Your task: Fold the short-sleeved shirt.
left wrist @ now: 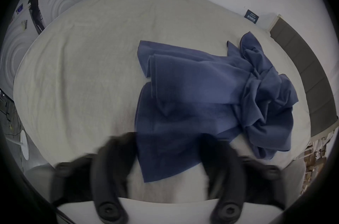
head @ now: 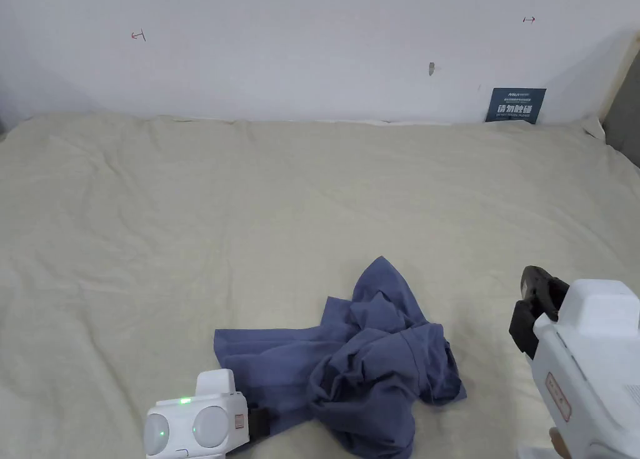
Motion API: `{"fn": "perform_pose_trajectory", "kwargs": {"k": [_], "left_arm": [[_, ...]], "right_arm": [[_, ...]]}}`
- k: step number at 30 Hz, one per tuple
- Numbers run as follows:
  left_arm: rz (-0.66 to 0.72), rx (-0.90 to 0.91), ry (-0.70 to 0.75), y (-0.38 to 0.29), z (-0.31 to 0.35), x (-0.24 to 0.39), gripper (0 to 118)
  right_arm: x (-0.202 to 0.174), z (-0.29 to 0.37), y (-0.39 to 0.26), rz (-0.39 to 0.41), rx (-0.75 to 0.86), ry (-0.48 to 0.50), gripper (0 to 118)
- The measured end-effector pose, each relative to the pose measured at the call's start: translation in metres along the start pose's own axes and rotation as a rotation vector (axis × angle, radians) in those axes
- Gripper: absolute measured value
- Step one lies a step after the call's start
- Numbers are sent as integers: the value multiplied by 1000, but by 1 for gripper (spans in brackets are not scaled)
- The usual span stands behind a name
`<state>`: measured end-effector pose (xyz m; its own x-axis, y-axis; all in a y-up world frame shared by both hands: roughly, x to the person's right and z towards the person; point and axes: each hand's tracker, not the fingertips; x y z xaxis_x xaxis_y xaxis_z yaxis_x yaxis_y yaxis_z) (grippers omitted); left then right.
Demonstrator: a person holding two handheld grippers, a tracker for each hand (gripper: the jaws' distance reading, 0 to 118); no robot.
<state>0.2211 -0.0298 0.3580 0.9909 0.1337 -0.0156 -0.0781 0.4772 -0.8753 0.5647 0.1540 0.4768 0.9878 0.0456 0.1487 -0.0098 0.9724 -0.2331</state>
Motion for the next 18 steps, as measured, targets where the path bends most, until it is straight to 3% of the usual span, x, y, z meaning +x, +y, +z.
{"fn": "perform_pose_trajectory", "kwargs": {"k": [4,5,6,9,10,12,14,17,18], "left_arm": [[-48,0,58,-4,4,14,33],[-57,5,62,-3,4,14,15],[-78,13,65,-3,5,16,4],[-96,10,42,3,4,8,4],[-77,37,-6,5,11,4,4],[-60,94,-60,8,27,-2,4],[-62,124,-113,15,46,-7,4],[-42,164,-172,24,57,-11,4],[-38,170,-173,26,59,-12,4]], "right_arm": [[3,-7,-6,1,-26,-1,1],[4,-10,-8,0,-34,-2,1],[5,-13,-10,-1,-46,-1,2],[6,-27,-19,-6,-118,7,5],[7,-34,-24,-18,-157,8,14],[9,-51,-37,-34,-242,8,42],[9,-73,-55,-46,-342,25,47],[9,-109,-89,-68,-474,30,94],[8,-119,-98,-76,-510,31,99]]}}
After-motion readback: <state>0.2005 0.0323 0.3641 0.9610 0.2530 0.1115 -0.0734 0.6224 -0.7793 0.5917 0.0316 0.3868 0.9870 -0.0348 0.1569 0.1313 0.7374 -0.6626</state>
